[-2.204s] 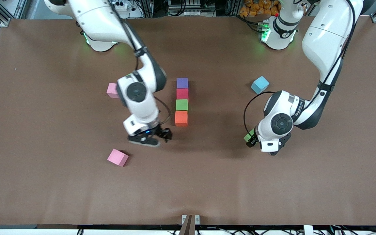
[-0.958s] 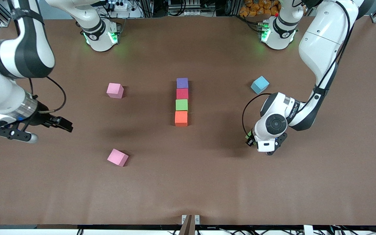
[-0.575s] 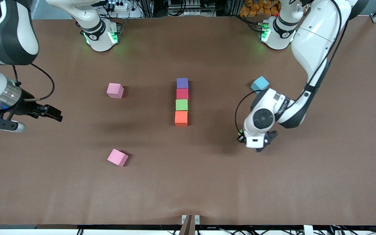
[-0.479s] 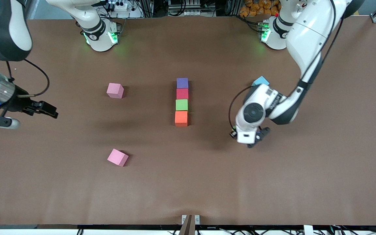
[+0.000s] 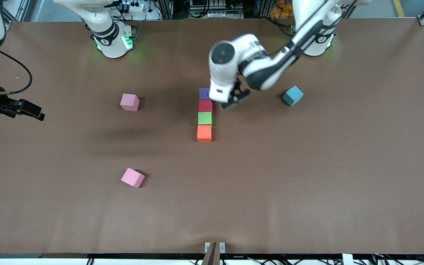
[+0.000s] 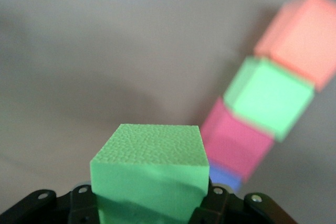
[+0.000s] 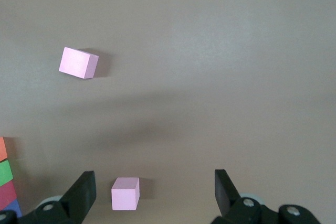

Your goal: Arrange blocks into number 1

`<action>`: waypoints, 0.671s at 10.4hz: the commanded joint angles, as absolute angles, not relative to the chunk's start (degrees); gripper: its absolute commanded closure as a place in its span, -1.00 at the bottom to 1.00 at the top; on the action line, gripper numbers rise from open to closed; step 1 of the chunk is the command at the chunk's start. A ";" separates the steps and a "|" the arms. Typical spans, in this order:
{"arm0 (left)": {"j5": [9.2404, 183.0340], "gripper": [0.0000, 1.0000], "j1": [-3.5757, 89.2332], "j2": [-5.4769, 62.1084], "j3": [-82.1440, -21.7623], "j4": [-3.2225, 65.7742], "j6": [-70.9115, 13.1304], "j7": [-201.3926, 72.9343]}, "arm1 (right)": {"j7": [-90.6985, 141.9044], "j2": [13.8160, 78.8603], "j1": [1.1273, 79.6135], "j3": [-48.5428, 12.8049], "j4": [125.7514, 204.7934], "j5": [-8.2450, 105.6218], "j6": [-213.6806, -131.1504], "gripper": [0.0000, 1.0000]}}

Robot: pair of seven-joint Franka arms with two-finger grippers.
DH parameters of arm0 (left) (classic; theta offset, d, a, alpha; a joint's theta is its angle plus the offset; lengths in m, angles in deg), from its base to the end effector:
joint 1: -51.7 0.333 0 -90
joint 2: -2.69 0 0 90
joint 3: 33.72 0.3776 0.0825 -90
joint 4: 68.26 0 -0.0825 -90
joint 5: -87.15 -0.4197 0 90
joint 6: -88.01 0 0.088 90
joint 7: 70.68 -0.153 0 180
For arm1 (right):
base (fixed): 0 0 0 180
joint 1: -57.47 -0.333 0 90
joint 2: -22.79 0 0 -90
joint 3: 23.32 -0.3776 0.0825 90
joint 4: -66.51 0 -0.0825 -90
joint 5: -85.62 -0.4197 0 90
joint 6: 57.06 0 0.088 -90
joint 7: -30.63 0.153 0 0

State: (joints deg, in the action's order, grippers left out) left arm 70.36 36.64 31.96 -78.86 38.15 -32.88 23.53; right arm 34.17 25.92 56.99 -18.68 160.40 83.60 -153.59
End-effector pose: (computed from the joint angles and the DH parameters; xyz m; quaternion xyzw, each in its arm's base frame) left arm 0.3807 -0.5488 0.2941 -0.9692 -0.2356 0.0651 0.0301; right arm 0.6151 -0.0385 0.5825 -0.9975 0.0692 0.0041 0.0153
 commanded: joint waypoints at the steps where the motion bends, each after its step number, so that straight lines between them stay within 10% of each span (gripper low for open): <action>1: 69.39 1.00 31.08 34.41 -80.65 37.75 -32.58 25.65 | 33.01 25.77 59.22 -19.89 158.80 84.30 -152.33 -1.00; 7: 67.72 1.00 24.81 42.41 -80.56 35.89 -35.20 17.31 | 30.54 26.39 58.52 -19.54 154.84 87.38 -149.25 -1.00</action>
State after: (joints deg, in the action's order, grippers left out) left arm 69.10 25.50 40.89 -80.59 37.05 -34.60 18.81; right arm 30.57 25.94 58.07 -18.86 156.04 86.37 -150.19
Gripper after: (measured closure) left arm 0.374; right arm 0.000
